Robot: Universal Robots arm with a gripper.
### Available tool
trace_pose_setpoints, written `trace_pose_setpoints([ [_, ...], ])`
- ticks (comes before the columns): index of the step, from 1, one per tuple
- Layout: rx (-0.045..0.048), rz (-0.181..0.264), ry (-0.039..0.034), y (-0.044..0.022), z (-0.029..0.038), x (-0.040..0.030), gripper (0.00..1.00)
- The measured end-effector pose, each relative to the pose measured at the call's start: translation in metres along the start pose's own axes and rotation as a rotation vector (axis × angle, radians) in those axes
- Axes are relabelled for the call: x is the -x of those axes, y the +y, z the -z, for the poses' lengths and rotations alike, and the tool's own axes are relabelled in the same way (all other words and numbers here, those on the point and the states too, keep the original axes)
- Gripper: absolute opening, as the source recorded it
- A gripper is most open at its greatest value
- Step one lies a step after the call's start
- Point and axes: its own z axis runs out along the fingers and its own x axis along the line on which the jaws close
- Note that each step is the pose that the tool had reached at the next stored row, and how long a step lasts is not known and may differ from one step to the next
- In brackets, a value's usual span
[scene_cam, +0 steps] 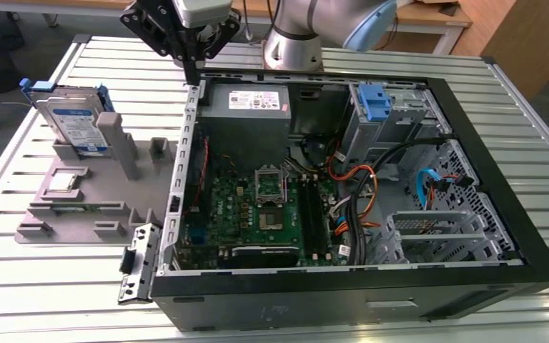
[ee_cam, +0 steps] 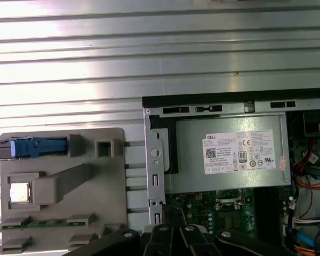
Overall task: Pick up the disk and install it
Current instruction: 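Reach for the disk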
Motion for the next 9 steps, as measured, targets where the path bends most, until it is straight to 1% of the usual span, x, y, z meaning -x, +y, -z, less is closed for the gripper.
trace_pose_setpoints([
  [4, 0.0000, 0.000, 0.0000, -0.0001, 0.0000, -0.0021, 0.10],
  [9, -0.0001, 0.000, 0.0000, -0.0002, 0.0000, -0.0028, 0.10],
])
